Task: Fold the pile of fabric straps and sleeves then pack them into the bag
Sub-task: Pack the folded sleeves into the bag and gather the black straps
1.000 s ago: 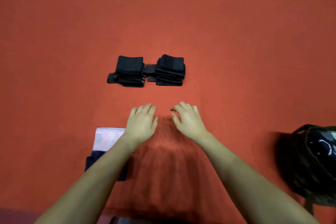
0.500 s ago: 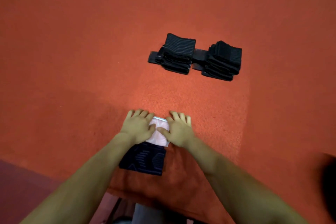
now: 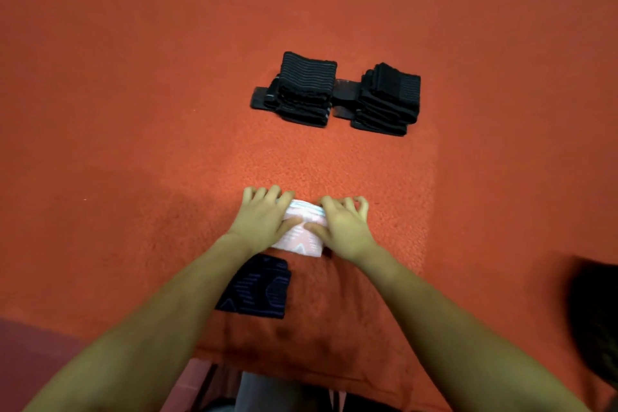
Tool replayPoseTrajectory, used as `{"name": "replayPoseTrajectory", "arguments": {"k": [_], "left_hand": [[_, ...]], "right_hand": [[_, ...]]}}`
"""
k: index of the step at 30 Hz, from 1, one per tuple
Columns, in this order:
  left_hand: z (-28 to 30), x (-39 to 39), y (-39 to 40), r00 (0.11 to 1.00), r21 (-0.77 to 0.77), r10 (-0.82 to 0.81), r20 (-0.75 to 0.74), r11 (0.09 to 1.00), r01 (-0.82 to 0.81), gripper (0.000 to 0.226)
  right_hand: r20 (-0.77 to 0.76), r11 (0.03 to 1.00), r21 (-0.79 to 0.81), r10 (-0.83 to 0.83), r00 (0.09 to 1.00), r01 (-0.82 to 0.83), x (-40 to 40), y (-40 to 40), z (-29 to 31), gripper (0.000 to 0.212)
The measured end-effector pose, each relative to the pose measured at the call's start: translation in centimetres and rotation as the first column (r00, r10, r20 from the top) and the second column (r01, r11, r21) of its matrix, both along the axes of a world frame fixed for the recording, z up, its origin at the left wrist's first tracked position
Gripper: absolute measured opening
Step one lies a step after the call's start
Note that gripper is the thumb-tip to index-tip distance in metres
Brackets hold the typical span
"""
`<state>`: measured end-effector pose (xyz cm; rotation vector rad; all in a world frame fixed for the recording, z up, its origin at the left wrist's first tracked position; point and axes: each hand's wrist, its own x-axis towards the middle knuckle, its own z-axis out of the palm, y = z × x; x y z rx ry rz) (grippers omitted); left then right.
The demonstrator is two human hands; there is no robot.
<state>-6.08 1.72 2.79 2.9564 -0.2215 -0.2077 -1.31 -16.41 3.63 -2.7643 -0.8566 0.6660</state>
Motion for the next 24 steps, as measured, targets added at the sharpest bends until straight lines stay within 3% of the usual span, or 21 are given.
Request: {"name": "replayPoseTrajectory", "arguments": {"k": [5,10,14,20,24], "left_hand": [[-0.6,2.3,-3.7,0.991,0.0,-0.116,0.068,0.993,0.116,0.055],[-2.0,2.4,-4.1,0.982,-0.061,-0.178,0.058,0.981,0.182,0.05],[-1.8,2.2,-4.7,0.983,-0.11,-0.148,0.107,0.981,0.159,0.048],[1.4,3.6,-9.1,0.968,-0.252,-0.04,0.248,0.962,0.105,0.053],[4.8,5.9,-14.4,0.916,-0.178,-0.09,0.39,0.969,0.171,0.043]], "right_hand": [[0.222,0.997,-0.035,-0.056,0.973,0.065,0.0,-4.1,-0.1,0.053],[0.25,0.99,-0.047,-0.119,0.961,0.135,-1.4,-5.6,-1.2,0.049],[0.253,0.987,-0.014,-0.149,0.956,0.158,-1.8,-6.1,-1.7,0.048],[0.415,0.972,0.074,-0.232,0.88,0.221,-0.8,-10.7,0.7,0.048],[0.51,0.949,0.139,-0.314,0.801,0.283,0.3,-15.6,3.9,0.047]]}}
